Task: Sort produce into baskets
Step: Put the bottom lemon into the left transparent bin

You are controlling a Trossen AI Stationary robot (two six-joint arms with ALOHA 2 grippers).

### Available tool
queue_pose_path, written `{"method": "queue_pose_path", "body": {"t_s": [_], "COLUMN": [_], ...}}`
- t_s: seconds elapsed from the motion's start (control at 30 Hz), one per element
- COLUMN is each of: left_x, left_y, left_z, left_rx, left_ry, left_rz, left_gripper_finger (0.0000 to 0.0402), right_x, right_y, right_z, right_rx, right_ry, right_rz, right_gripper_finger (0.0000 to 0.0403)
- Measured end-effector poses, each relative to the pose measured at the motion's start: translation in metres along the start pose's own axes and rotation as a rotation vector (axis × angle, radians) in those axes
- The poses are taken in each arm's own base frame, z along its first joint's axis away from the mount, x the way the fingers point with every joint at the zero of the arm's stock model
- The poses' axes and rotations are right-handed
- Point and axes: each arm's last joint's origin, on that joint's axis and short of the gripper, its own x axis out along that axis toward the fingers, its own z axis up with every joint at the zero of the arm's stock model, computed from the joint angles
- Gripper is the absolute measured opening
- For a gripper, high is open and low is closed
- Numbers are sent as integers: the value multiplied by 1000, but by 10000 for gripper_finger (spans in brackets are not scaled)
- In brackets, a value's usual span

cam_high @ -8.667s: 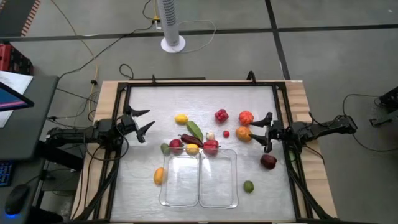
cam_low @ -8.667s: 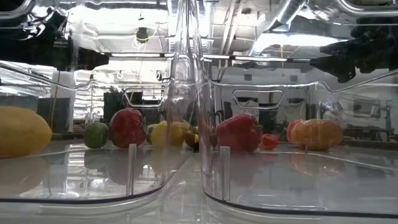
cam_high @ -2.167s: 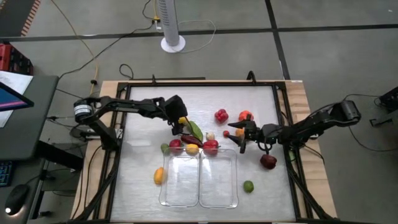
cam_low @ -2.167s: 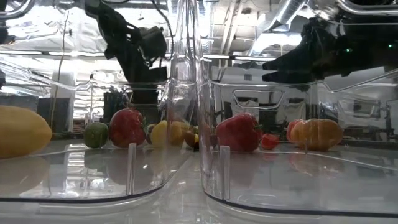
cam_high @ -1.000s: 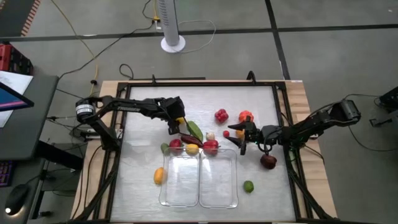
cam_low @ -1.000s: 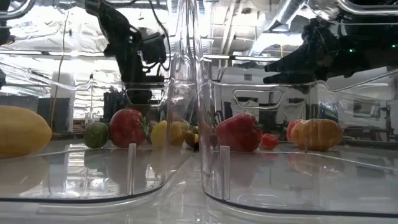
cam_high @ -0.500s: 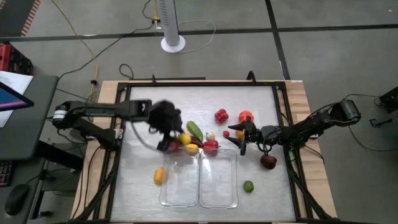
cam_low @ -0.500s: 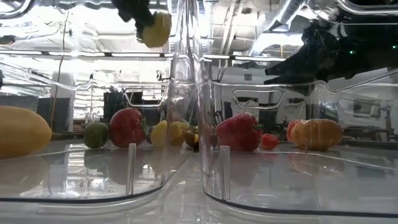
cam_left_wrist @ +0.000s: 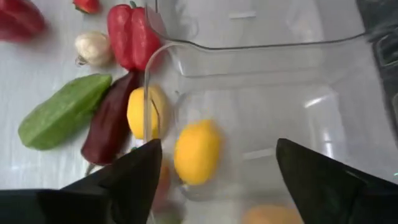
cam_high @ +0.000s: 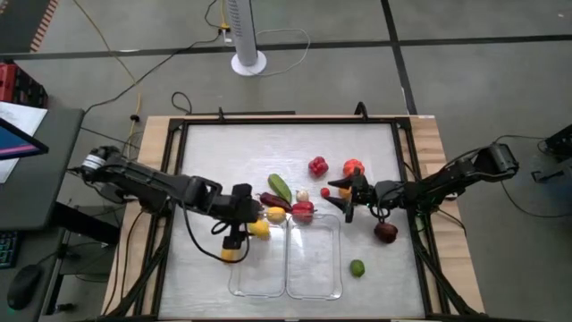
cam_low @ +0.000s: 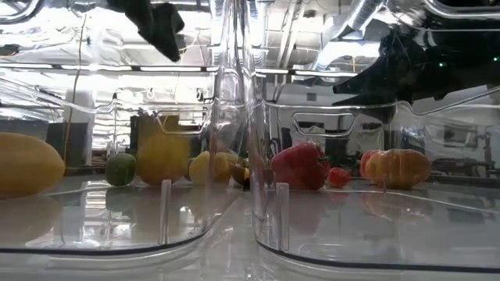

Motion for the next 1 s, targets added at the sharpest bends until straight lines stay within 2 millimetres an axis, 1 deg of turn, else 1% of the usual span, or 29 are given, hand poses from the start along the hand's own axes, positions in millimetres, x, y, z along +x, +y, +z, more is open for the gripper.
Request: {"method": "queue_pose_path", "body": {"t_s": [0.07,0.17,0.3,0.4,0.5,0.63,0.7,0.83,0.9,1.0], "left_x": [-6,-9,-12,-15,-22,-29,-26,-9,0,9], "left_y": [-3,-8,-20,-28,-38,-55,-65,-82,-87,-88], "left_z": [0,-9,-20,-25,-32,-49,-60,-82,-91,-100], "left_rx": [-33,-86,-121,-143,-192,-290,-339,-439,-487,-564], "left_ry": [25,112,186,192,188,230,239,208,176,124], "left_rz": [7,45,66,95,118,176,185,147,142,156], "left_gripper_finger": [320,324,317,309,302,297,297,296,296,296], "right_x": [0,-2,-3,-4,-3,-2,-1,0,1,2], "right_y": [1,4,7,7,7,5,4,0,-3,-6], "right_z": [-1,-3,-3,-3,-1,4,6,10,11,14], "right_rx": [11,7,0,-18,-39,-78,-98,-127,-138,-151], "right_ry": [7,20,14,3,-11,-54,-78,-100,-110,-124], "right_rz": [4,18,11,-7,-11,-17,-21,-38,-50,-54], "right_gripper_finger": [297,297,297,297,297,297,297,297,297,297]}}
